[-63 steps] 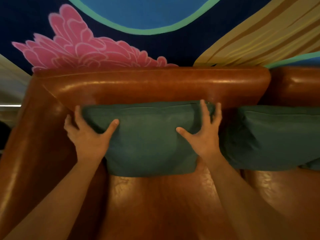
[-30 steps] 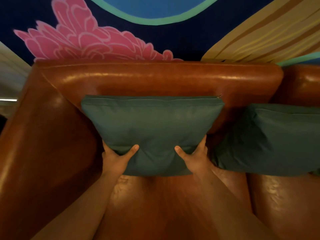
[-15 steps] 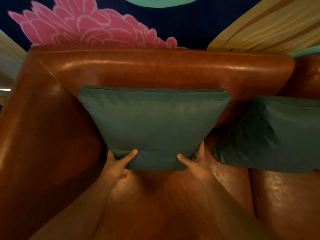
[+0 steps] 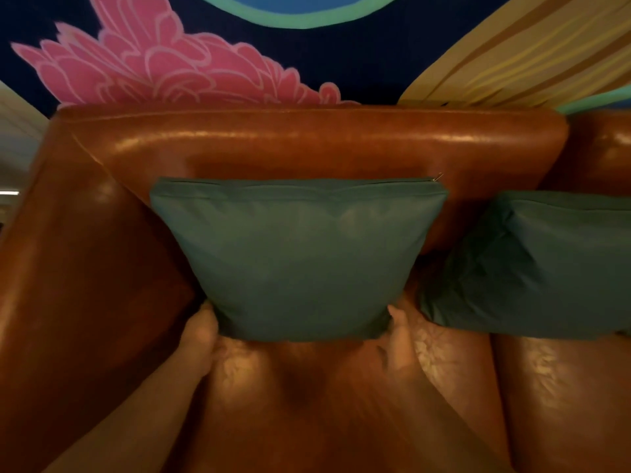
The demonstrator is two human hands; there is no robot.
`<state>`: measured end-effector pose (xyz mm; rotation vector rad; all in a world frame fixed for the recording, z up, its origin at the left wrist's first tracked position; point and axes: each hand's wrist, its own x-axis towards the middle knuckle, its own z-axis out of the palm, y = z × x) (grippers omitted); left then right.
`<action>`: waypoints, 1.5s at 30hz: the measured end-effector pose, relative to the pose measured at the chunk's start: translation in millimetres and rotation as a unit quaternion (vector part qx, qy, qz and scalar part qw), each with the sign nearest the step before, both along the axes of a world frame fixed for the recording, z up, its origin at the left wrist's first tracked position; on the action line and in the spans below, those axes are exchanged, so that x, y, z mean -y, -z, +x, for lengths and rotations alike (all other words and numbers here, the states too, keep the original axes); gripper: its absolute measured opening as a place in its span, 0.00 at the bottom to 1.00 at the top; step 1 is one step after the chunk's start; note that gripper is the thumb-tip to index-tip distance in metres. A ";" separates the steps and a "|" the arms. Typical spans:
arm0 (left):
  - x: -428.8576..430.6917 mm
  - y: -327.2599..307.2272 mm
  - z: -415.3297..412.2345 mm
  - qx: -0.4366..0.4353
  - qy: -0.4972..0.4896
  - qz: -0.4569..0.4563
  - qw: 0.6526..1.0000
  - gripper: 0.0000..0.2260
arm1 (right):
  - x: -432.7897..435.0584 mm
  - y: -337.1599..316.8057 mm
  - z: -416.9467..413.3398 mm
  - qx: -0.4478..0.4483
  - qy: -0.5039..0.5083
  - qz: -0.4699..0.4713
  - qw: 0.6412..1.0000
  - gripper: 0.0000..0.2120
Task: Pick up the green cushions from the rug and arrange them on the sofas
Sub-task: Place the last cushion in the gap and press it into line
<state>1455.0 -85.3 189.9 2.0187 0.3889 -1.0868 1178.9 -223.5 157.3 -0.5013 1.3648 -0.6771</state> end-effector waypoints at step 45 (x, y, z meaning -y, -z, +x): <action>67.2 -122.0 71.9 0.553 0.428 0.117 0.705 0.32 | 134.3 -132.5 33.2 -0.546 -0.398 -0.410 0.613 0.33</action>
